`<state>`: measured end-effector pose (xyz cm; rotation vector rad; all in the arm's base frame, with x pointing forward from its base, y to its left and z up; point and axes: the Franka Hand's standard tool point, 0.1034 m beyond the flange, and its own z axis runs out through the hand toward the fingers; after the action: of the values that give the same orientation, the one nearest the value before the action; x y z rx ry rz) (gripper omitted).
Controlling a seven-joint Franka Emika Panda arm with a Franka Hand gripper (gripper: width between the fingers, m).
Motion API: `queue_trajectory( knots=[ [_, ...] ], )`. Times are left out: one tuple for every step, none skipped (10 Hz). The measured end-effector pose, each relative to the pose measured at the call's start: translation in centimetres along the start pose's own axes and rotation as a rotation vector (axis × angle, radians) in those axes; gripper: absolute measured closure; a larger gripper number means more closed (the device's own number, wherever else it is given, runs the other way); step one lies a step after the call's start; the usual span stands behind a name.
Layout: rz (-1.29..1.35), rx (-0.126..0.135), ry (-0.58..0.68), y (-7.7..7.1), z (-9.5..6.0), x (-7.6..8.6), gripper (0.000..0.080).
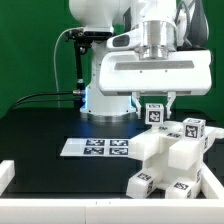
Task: Assemble chair
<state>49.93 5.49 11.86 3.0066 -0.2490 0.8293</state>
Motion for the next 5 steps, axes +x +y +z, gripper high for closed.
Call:
queue_trajectory(
  knots=[
    [-0.003,-0.001,0.005,-0.1,0.1,0.0,0.0518],
    [-0.005,0.000,0.007,-0.3,0.1,0.0,0.0518],
    [-0.005,0.001,0.003,-0.6,0.2,-0.2,0.0518],
    [-0.009,0.003,-0.011,-0.9,0.4,-0.6,0.0518],
    [-0.012,0.006,-0.011,-1.2,0.3,-0.7,0.0518]
  ],
)
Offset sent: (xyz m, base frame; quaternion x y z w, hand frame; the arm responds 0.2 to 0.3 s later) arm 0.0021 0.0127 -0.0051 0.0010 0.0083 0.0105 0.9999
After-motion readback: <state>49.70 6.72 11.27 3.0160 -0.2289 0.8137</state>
